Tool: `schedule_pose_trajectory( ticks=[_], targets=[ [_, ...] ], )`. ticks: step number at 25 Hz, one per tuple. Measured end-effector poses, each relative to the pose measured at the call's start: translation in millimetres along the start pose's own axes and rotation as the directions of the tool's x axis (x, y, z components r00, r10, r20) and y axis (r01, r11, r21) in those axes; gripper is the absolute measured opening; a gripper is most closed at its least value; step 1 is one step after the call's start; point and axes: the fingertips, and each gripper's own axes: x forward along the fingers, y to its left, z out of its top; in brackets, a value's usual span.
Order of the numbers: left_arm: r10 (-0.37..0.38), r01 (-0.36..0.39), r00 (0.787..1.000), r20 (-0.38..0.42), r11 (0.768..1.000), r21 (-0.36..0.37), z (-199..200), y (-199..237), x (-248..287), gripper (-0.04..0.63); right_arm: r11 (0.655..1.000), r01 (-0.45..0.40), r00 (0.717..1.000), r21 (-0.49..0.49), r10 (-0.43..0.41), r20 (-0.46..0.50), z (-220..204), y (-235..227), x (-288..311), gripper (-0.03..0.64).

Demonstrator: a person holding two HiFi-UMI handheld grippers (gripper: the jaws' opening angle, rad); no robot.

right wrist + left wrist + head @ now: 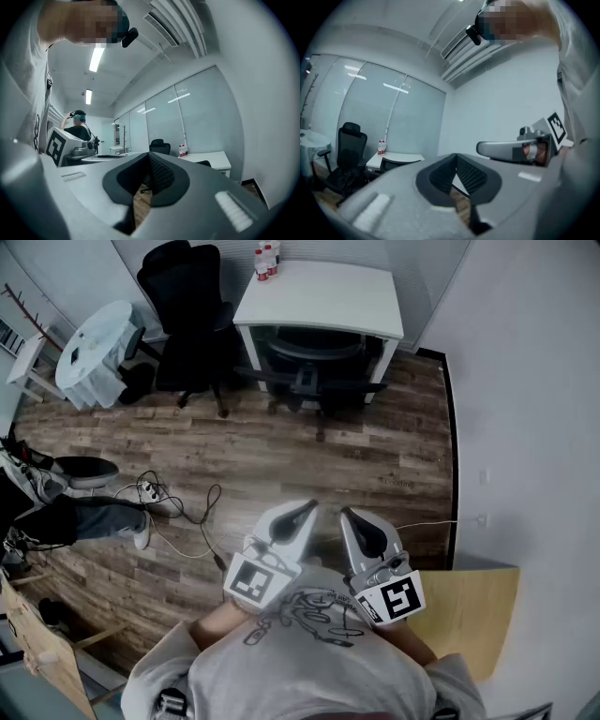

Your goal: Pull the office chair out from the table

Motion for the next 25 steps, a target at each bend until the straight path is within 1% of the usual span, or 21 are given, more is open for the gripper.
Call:
schedule_pose_trajectory(
  ticks=[7, 14, 19, 25],
  targets=[
    [0.007, -0.007, 1.000, 0.006, 1.000, 0.008, 4, -6, 3, 0.003, 1.000, -0.002, 1.000, -0.003, 0.002, 0.005, 3, -3, -4, 0.006],
    [0.019, -0.020, 1.000, 0.021, 1.000, 0.020, 7, -5, 3, 0.003, 1.000, -0.005, 1.000, 0.014, 0.005, 0.020, 4, -5, -6, 0.006],
    [0.023, -0.024, 1.000, 0.018, 0.999, 0.028, 6, 15, 7, 0.003, 1.000, -0.013, 1.000, -0.009, 0.013, 0.009, 1, -6, 11, 0.006],
    [0.021, -0.021, 1.000, 0.012, 0.999, 0.045, 11, 60, 20, 0.003, 0.999, -0.006, 1.000, -0.049, 0.006, -0.001, 5, -18, 55, 0.006]
  ],
)
